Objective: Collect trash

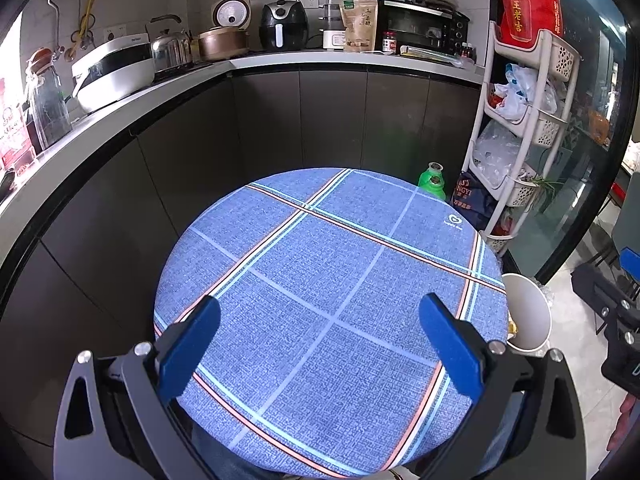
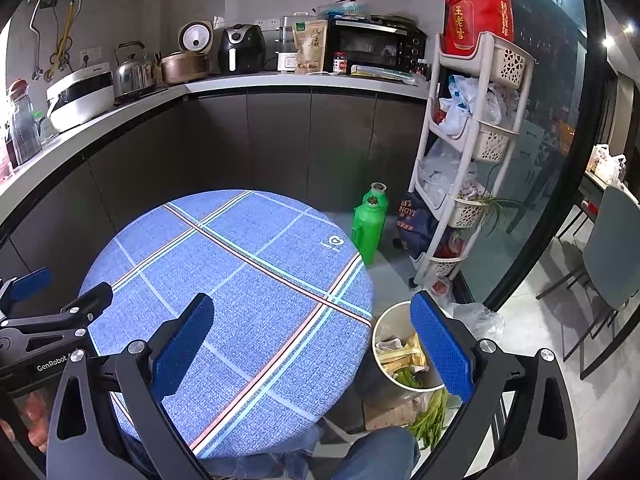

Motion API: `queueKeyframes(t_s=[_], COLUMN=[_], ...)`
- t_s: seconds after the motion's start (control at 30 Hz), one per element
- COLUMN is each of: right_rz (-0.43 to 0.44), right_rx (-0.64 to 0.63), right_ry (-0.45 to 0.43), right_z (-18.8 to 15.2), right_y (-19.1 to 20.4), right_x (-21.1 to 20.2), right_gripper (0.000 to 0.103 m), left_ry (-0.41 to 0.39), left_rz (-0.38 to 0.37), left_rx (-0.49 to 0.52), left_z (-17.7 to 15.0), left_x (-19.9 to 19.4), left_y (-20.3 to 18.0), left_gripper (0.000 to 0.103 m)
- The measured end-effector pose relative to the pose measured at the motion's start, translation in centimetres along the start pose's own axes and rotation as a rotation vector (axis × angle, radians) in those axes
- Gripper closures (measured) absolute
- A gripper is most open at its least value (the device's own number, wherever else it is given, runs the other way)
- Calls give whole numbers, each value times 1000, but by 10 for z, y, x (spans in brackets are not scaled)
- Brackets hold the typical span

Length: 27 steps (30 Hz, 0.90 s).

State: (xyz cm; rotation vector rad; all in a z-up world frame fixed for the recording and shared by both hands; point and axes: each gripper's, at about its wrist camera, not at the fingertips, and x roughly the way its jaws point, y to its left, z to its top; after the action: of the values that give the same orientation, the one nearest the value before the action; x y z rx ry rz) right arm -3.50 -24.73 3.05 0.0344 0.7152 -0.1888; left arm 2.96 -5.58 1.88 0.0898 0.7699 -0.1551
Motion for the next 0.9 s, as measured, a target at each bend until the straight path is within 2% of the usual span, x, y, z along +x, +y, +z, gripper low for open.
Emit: queueKeyframes(t_s=[0.9], right_rz=[4], right_rx=[10], right_ry=[-6], right_z=[0], right_y=[-1], right_x=[0], right_gripper=[8], left_ry=[-7], left_rz=[2], left_rx=[7], left_z=[3], left_x=[-2], left_y=[-2], left_gripper=[3])
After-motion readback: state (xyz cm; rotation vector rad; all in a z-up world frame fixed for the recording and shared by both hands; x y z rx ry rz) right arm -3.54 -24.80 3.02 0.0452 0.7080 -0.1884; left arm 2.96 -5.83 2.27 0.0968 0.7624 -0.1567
